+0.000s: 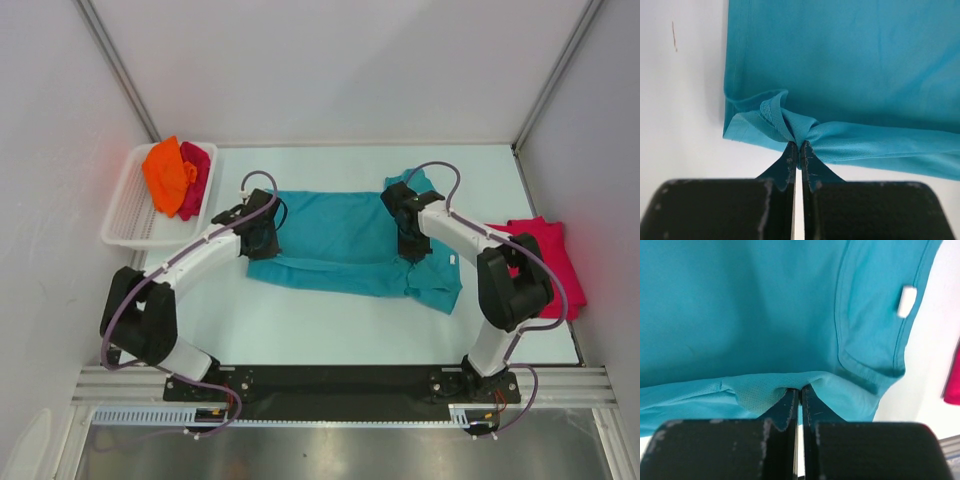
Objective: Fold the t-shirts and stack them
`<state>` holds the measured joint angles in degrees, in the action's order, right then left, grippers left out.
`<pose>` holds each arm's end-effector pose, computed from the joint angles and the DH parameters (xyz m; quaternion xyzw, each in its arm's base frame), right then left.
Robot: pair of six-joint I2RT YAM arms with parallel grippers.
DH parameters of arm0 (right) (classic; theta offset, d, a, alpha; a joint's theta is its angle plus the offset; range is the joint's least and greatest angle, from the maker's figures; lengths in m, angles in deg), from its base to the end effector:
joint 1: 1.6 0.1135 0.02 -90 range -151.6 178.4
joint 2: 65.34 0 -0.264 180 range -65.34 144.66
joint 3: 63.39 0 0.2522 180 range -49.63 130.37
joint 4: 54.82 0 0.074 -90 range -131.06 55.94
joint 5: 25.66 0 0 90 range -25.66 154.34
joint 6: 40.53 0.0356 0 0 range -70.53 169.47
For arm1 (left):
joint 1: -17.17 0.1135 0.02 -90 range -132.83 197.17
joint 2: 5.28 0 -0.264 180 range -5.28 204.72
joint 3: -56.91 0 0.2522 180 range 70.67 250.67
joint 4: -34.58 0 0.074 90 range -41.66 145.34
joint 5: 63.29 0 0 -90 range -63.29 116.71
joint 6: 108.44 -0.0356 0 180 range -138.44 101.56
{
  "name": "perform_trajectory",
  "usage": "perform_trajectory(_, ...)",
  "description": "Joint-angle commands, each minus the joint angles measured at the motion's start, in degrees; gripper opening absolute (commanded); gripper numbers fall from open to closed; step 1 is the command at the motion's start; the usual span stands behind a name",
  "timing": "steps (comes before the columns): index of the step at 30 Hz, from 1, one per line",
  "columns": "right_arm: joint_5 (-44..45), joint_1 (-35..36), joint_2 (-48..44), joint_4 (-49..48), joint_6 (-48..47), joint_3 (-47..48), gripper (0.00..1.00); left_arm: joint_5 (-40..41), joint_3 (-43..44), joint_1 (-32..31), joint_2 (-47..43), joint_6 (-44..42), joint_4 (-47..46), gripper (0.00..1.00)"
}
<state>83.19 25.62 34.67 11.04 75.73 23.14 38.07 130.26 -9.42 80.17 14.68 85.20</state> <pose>0.2997 0.1412 0.2089 0.0070 0.9823 -0.1044 0.1552 0.2674 -0.1260 0.2270 -0.0784 0.9641 -0.0334 0.2514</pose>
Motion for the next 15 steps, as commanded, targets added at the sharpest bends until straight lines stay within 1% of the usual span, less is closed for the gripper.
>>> perform_trajectory(1,-0.48,-0.68,2.20,-1.21,-2.53,4.74,0.00,-0.72,4.92,1.54,1.56,-1.83,-2.06,0.02)
perform_trajectory(6,-1.27,-1.38,5.98,-1.91,-2.71,7.46,0.00,-0.98,7.11,3.03,4.72,-2.19,-1.97,0.03)
perform_trajectory(8,-1.45,-2.00,7.13,-2.61,-2.71,8.08,0.00,-0.98,7.55,3.30,5.69,-2.19,-1.97,0.06)
perform_trajectory(9,-1.62,-2.26,7.65,-2.87,-2.53,8.26,0.00,-0.98,7.99,3.56,6.65,-2.01,-1.53,0.10)
perform_trajectory(10,-2.32,-2.96,8.88,-3.05,-2.62,8.78,0.02,-0.90,8.17,3.56,7.09,-1.92,-1.27,0.29)
perform_trajectory(11,-2.85,-3.31,9.41,-3.40,-2.71,9.05,0.18,-0.72,8.43,3.56,7.53,-1.75,-1.01,0.39)
perform_trajectory(12,-3.29,-3.49,9.94,-3.58,-2.71,9.14,0.24,0.06,8.87,3.56,8.15,-1.66,-0.22,0.47)
perform_trajectory(13,-3.38,-3.58,10.47,-3.75,-2.97,9.40,0.26,0.33,9.05,3.56,8.33,-1.49,0.05,0.75)
perform_trajectory(14,-3.47,-3.84,10.56,-4.45,-3.06,9.41,0.27,0.60,9.31,3.65,8.50,-1.40,0.31,0.92)
perform_trajectory(15,-3.64,-3.93,10.73,-4.63,-2.97,9.41,0.28,0.86,9.57,3.65,8.68,-1.48,0.84,0.93)
